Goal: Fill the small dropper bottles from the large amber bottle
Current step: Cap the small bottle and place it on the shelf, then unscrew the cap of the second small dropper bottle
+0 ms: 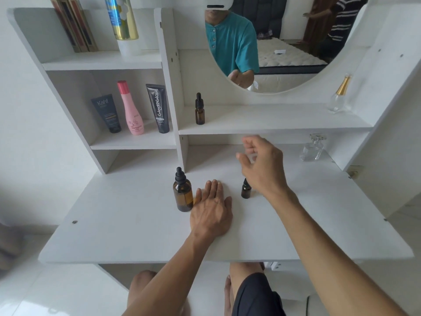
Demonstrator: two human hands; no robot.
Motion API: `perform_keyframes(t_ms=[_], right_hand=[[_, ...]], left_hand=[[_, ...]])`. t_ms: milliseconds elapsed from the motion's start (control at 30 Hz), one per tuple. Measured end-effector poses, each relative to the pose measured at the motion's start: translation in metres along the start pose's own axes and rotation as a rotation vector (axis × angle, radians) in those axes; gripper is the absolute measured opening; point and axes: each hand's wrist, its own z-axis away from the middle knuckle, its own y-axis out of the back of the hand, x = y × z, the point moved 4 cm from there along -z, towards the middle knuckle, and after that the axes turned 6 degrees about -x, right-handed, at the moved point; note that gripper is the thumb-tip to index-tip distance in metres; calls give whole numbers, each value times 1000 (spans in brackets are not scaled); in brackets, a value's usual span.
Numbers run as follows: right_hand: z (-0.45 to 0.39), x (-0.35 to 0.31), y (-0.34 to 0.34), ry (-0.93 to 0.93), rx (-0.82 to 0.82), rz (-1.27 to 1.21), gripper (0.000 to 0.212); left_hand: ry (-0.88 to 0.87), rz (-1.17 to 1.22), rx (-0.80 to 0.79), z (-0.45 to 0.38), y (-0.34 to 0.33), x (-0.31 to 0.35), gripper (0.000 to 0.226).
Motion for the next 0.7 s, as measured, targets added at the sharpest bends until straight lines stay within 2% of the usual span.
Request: perform_keyframes(t_ms=[200,567,700], right_hand=[[35,41,-15,-230,-168,69,42],[41,53,-22,-261,-141,30,21],[45,43,-18,-235,-128,-27,18]], left_hand=[[-6,13,11,5,1,1,62],[-8,43,13,6,3,2,61],[-55,167,77,10,10,1,58]])
